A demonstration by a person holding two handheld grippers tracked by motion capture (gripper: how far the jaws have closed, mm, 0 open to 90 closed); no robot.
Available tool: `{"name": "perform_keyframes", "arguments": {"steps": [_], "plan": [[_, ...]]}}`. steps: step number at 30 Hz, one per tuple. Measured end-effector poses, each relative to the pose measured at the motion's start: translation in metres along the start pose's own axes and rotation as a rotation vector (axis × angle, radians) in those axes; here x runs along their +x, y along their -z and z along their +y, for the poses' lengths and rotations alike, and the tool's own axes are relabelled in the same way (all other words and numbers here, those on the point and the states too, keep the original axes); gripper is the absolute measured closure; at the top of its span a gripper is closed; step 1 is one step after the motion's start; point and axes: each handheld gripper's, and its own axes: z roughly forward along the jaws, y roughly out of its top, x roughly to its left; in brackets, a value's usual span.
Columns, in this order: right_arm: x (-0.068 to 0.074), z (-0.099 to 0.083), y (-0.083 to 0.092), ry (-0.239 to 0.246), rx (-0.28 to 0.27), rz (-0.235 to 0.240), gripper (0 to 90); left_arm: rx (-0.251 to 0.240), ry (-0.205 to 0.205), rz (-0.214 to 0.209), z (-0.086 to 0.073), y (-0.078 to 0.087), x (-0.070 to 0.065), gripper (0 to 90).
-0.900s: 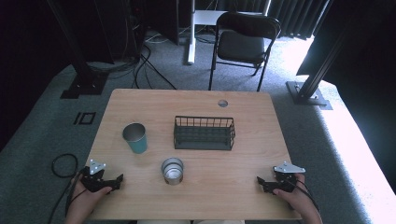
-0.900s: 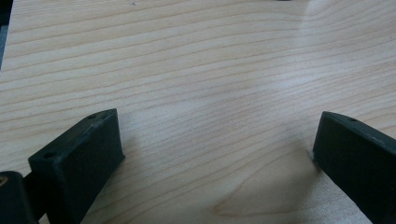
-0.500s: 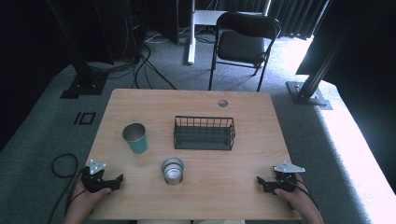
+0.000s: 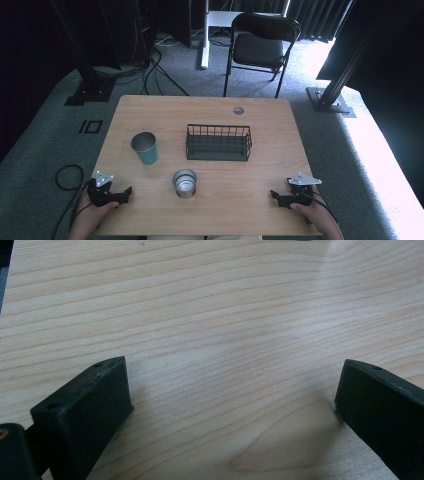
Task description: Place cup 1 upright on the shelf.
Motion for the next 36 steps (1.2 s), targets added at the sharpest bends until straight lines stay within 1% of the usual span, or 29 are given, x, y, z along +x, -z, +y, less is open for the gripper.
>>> {"name": "perform_keyframes", "arguments": {"steps": [1,4,7,12,14,17,19,20,22,23,25,27,28,29,32,36], "plan": [[0.004,0.003,-0.003,0.004,0.002,0.009,12.5,0.000,0.000,0.000,0.000,0.000,0.000,2.2],[0.007,0.007,-0.006,0.007,-0.001,0.021,12.5,0.000,0.000,0.000,0.000,0.000,0.000,2.2],[0.011,0.011,-0.009,0.021,0.000,0.027,12.5,0.000,0.000,0.000,0.000,0.000,0.000,2.2],[0.022,0.023,-0.016,0.057,-0.011,0.056,13.2,0.000,0.000,0.000,0.000,0.000,0.000,2.2],[0.024,0.025,-0.017,0.056,-0.016,0.060,13.2,0.000,0.000,0.000,0.000,0.000,0.000,2.2],[0.030,0.033,-0.022,0.075,-0.019,0.069,13.3,0.000,0.000,0.000,0.000,0.000,0.000,2.2],[0.032,0.034,-0.023,0.075,-0.021,0.073,13.2,0.000,0.000,0.000,0.000,0.000,0.000,2.2],[0.035,0.038,-0.025,0.082,-0.022,0.080,13.3,0.000,0.000,0.000,0.000,0.000,0.000,2.2],[0.036,0.039,-0.026,0.080,-0.026,0.087,13.3,0.000,0.000,0.000,0.000,0.000,0.000,2.2],[0.040,0.042,-0.029,0.070,-0.041,0.101,13.3,0.000,0.000,0.000,0.000,0.000,0.000,2.2],[0.041,0.044,-0.030,0.073,-0.043,0.106,13.3,0.000,0.000,0.000,0.000,0.000,0.000,2.2],[0.047,0.048,-0.034,0.088,-0.041,0.120,13.3,0.000,0.000,0.000,0.000,0.000,0.000,2.2],[0.047,0.048,-0.034,0.088,-0.041,0.120,13.3,0.000,0.000,0.000,0.000,0.000,0.000,2.2],[0.050,0.050,-0.037,0.105,-0.039,0.127,13.3,0.000,0.000,0.000,0.000,0.000,0.000,2.2],[0.054,0.053,-0.039,0.113,-0.035,0.133,13.3,0.000,0.000,0.000,0.000,0.000,0.000,2.2],[0.061,0.059,-0.043,0.135,-0.043,0.155,13.3,0.000,0.000,0.000,0.000,0.000,0.000,2.2]]}}
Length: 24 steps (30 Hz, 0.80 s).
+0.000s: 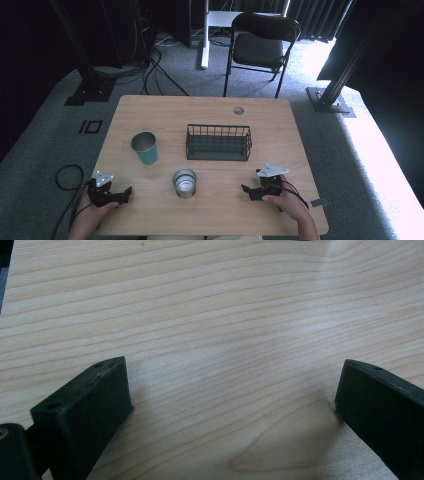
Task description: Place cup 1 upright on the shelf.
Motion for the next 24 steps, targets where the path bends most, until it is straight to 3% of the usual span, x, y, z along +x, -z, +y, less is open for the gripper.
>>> {"name": "perform_keyframes", "arguments": {"steps": [24], "plan": [[0.039,0.036,-0.035,0.110,-0.024,0.125,13.3,0.000,0.000,0.000,0.000,0.000,0.000,2.2]]}}
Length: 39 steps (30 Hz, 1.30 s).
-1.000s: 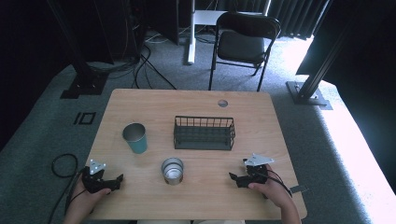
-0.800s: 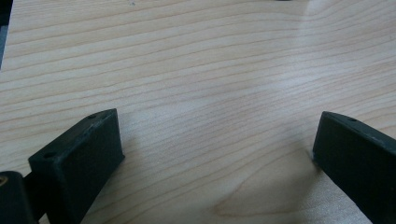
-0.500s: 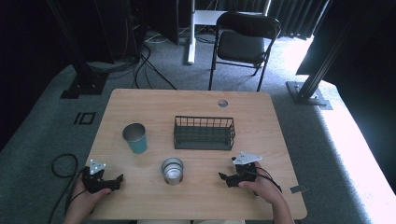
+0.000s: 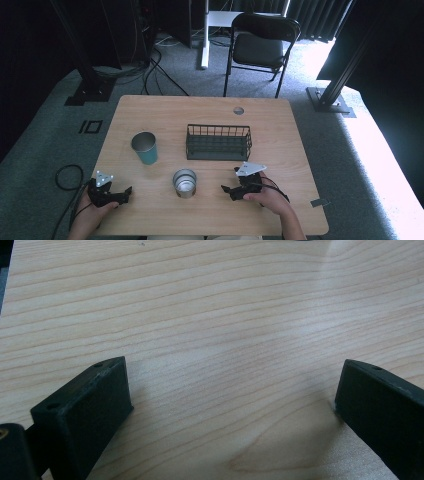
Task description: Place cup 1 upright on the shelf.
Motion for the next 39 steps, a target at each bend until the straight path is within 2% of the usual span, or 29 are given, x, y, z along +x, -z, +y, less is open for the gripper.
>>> {"name": "perform_keyframes", "arguments": {"steps": [11,17,25,39], "plan": [[0.018,0.015,-0.015,0.054,-0.023,0.079,13.3,0.000,0.000,0.000,0.000,0.000,0.000,2.2],[0.028,0.023,-0.022,0.089,-0.051,0.124,13.3,0.000,0.000,0.000,0.000,0.000,0.000,2.2],[0.040,0.033,-0.031,0.105,-0.097,0.178,13.3,0.000,0.000,0.000,0.000,0.000,0.000,2.2],[0.059,0.048,-0.046,0.141,-0.136,0.226,13.2,0.000,0.000,0.000,0.000,0.000,0.000,2.2]]}}
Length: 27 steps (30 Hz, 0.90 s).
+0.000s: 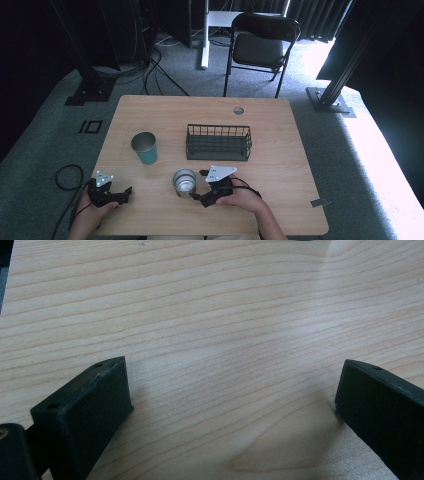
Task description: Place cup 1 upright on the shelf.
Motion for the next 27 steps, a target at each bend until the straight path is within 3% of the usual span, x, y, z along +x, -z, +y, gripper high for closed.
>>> {"name": "perform_keyframes", "arguments": {"steps": [19,27], "plan": [[0.008,0.012,-0.023,0.009,-0.041,0.018,12.6,0.000,0.000,0.000,0.000,0.000,0.000,2.2],[0.010,0.014,-0.030,0.006,-0.046,0.003,13.9,0.000,0.000,0.000,0.000,0.000,0.000,2.2]]}}
